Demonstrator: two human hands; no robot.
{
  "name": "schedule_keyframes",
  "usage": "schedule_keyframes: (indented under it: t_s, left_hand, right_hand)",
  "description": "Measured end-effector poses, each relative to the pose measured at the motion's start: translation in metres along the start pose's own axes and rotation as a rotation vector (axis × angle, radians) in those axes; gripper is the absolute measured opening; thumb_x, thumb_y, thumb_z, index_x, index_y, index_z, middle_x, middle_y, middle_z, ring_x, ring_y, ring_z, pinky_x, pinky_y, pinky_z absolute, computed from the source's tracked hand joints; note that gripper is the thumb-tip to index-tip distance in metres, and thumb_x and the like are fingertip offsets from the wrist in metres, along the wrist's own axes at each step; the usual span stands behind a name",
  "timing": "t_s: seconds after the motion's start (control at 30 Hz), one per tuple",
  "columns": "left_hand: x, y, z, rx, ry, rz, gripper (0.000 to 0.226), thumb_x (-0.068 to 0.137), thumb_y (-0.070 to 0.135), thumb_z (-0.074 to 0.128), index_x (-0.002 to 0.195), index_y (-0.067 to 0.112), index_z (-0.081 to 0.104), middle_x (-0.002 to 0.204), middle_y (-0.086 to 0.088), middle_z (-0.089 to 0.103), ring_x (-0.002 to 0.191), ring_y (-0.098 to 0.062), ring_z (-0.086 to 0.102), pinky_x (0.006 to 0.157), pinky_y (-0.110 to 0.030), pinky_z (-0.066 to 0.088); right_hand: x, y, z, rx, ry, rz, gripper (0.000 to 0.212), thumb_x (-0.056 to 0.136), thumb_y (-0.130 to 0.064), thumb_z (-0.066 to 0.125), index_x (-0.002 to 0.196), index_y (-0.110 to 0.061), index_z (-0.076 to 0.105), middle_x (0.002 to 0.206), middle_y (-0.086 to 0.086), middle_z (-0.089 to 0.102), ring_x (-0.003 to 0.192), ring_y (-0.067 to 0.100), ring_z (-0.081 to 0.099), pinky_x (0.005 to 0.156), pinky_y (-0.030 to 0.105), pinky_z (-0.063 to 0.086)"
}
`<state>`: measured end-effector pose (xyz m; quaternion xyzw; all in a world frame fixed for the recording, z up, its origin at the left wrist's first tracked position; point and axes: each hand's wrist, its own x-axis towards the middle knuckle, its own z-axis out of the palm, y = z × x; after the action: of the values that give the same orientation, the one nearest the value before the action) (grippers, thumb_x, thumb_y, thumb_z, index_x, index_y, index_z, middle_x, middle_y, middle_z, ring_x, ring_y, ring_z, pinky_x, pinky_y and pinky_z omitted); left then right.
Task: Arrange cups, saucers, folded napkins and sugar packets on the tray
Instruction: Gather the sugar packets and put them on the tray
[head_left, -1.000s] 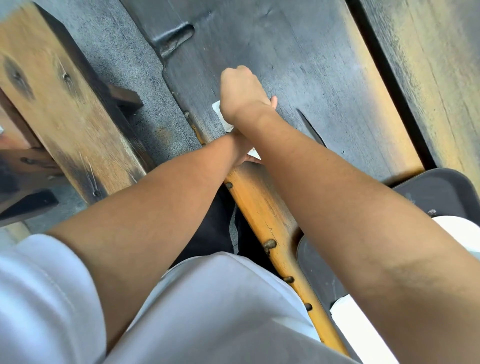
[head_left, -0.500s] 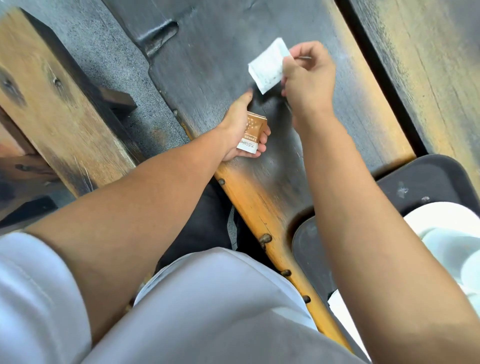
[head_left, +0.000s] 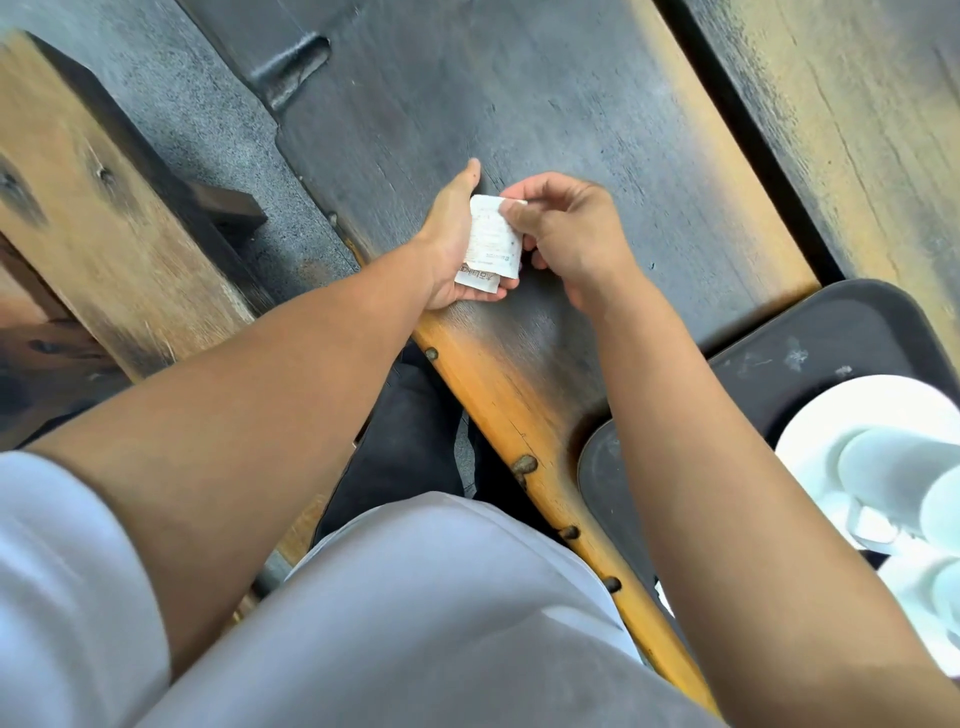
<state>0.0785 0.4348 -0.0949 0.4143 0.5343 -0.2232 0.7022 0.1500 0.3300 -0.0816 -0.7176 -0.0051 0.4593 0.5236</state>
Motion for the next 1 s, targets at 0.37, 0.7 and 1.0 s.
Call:
schedule_keyframes:
  t_s: [0.37, 0.7, 1.0]
  left_hand:
    - [0.001, 0.000, -0.003, 0.019, -0.007, -0.011, 0.089, 0.095, 0.074, 0.019, 0.085, 0.003, 0.072, 0.067, -0.014, 0.071, 0.058, -0.027, 0.070, 0.057, -0.028, 0.055]
    - [0.006, -0.001, -0.006, 0.028, -0.041, -0.010, 0.092, 0.093, 0.077, 0.015, 0.082, 0.004, 0.070, 0.069, -0.012, 0.067, 0.058, -0.028, 0.068, 0.060, -0.031, 0.054]
    - [0.001, 0.001, -0.004, 0.022, -0.010, -0.023, 0.082, 0.095, 0.073, 0.026, 0.086, 0.005, 0.070, 0.071, -0.011, 0.074, 0.055, -0.025, 0.068, 0.061, -0.029, 0.054]
  right_hand:
    - [0.000, 0.007, 0.008, -0.011, 0.023, -0.056, 0.015, 0.083, 0.000, 0.073, 0.074, -0.011, 0.068, 0.062, 0.000, 0.066, 0.050, 0.009, 0.059, 0.047, 0.022, 0.046]
    - [-0.019, -0.007, -0.012, 0.012, 0.125, -0.211, 0.007, 0.084, 0.001, 0.071, 0.082, -0.004, 0.068, 0.071, 0.009, 0.069, 0.061, 0.017, 0.063, 0.056, 0.026, 0.053]
    - [-0.022, 0.006, -0.020, -0.150, 0.072, -0.163, 0.021, 0.075, 0.004, 0.059, 0.066, -0.011, 0.071, 0.074, 0.007, 0.073, 0.070, 0.014, 0.070, 0.075, 0.030, 0.059]
